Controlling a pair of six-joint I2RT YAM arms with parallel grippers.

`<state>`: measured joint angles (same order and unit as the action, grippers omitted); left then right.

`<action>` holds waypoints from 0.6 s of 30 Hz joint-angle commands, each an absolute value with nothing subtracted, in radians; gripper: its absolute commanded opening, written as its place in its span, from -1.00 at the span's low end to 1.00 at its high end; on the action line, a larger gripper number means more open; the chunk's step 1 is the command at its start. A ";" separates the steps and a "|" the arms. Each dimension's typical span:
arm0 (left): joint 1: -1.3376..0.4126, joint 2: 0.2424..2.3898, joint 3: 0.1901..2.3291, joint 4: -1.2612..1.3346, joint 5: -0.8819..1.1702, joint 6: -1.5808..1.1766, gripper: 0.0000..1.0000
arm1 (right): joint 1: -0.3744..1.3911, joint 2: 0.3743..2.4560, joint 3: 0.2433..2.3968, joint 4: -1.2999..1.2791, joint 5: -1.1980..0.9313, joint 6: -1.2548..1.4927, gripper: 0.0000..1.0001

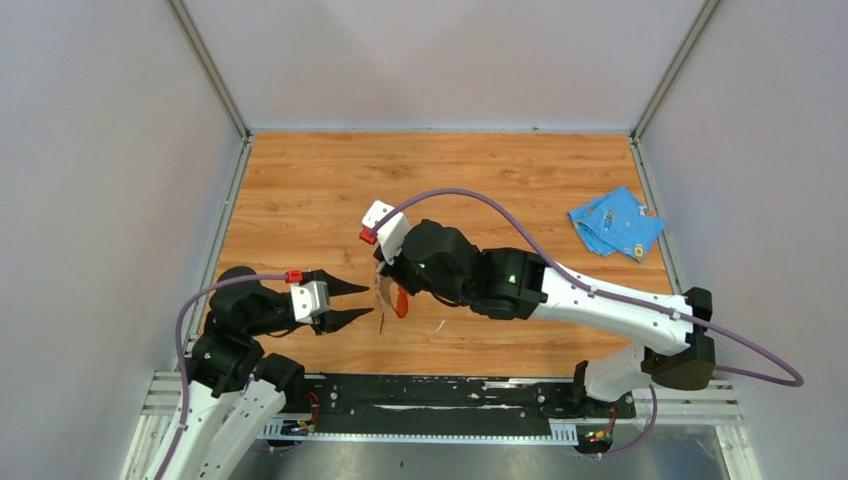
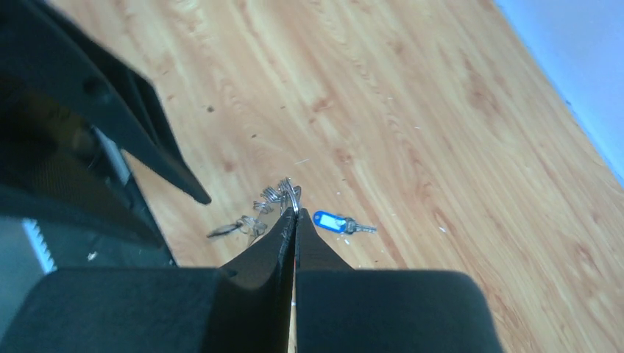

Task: Put the keys on the keyring
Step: Adjust the keyring.

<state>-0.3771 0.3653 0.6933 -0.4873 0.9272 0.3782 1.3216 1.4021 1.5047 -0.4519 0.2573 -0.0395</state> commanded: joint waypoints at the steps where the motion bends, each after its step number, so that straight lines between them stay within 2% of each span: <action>1: -0.379 0.326 0.568 -0.203 0.838 0.052 -0.06 | 1.335 1.442 1.588 -0.457 0.497 0.041 -0.99; 5: -0.379 0.384 0.532 -0.073 0.829 -0.092 0.18 | 1.351 1.493 1.634 -0.476 0.596 0.023 -0.99; 6: -0.378 0.399 0.532 -0.051 0.823 -0.109 0.30 | 1.352 1.503 1.640 -0.477 0.608 0.023 -0.99; 8: -0.378 0.431 0.545 -0.037 0.802 -0.116 0.71 | 1.353 1.525 1.653 -0.477 0.626 0.029 -0.99; 9: -0.379 0.450 0.552 -0.033 0.782 -0.121 0.80 | 1.353 1.536 1.659 -0.477 0.632 0.029 -0.99; 14: -0.380 0.524 0.574 -0.021 0.698 -0.171 0.98 | 1.353 1.589 1.688 -0.466 0.637 0.046 -0.99; 18: -0.386 0.546 0.556 -0.007 0.623 -0.186 1.00 | 1.354 1.607 1.701 -0.427 0.632 0.065 -1.00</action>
